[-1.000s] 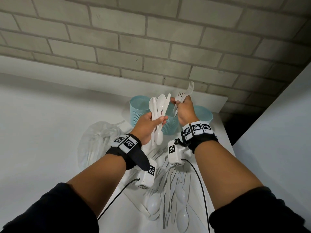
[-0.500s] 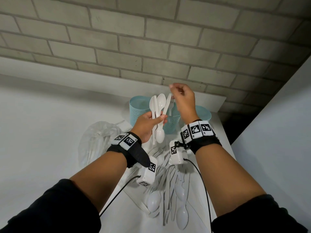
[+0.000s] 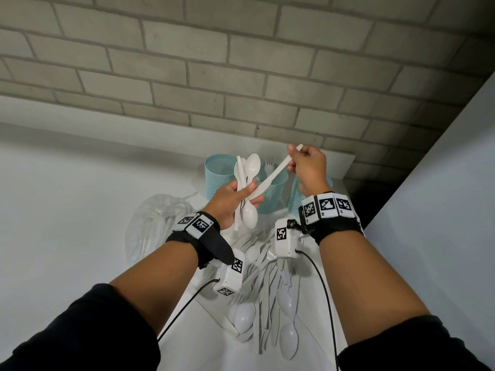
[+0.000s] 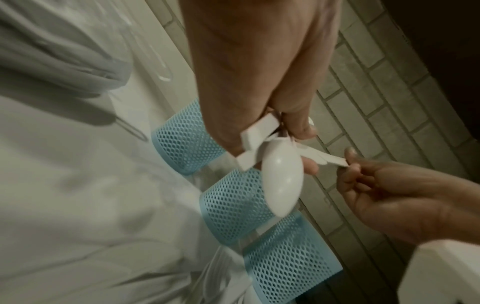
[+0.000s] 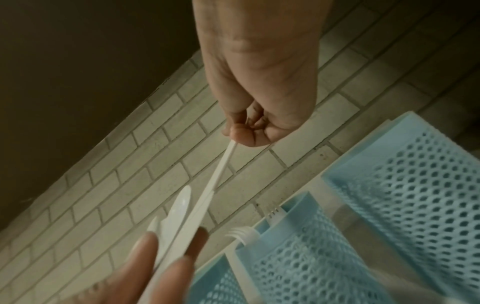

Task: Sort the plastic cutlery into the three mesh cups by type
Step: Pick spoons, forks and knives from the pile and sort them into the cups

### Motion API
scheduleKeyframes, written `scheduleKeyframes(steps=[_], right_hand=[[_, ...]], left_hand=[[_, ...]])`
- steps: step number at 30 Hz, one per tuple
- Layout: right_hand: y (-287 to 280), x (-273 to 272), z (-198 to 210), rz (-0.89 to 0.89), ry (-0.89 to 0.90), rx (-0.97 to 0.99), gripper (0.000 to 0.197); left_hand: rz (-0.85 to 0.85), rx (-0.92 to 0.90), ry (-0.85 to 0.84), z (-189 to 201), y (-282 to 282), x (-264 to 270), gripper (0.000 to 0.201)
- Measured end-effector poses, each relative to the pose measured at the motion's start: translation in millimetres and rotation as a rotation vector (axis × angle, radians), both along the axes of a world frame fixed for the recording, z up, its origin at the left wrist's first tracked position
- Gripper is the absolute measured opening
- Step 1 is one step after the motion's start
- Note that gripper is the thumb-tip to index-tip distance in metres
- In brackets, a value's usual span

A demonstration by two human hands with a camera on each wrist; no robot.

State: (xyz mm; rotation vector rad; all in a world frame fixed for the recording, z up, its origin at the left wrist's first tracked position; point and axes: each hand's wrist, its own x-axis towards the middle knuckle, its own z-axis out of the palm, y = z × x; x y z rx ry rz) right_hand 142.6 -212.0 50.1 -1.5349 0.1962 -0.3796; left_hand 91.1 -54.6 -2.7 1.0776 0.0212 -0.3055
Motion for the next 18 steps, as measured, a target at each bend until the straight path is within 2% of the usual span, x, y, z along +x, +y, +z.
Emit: scheduleKeyframes(steps=[2,3,5,8,12,16,18], right_hand=[[-4,0,1,-0.025,-0.006,-0.032,0.006],[-6,-1,0,-0.04,-0.008,-0.078,0.011],[-8,-1,-2,-0.084,-0.025,-0.24,0.016],[-11,-5,-6,-0.115,-0.042,-0.712,0.017],[-6,-15,-7,-0.03,-0.028,-1.312,0.031],[6,-20,-8,0.158,-0.01,-1.524,0.046],[9,-18,-8,0.155,0.071,-1.538,0.049]], left_hand=[[0.016,0.017,-0.006,1,1,0,0.009],[0.028,0.037,-0.011,1,1,0,0.009],[0.053,0.079,-0.027,1,-1,1,0.01],[0.085,0.113,-0.044,1,-1,1,0.02],[0.123,0.135,-0.054,1,-2,2,0.025],[0.086,0.134,-0.081,5,-4,1,0.021],[0.108,0.134,-0.079,7,-4,1,0.016]])
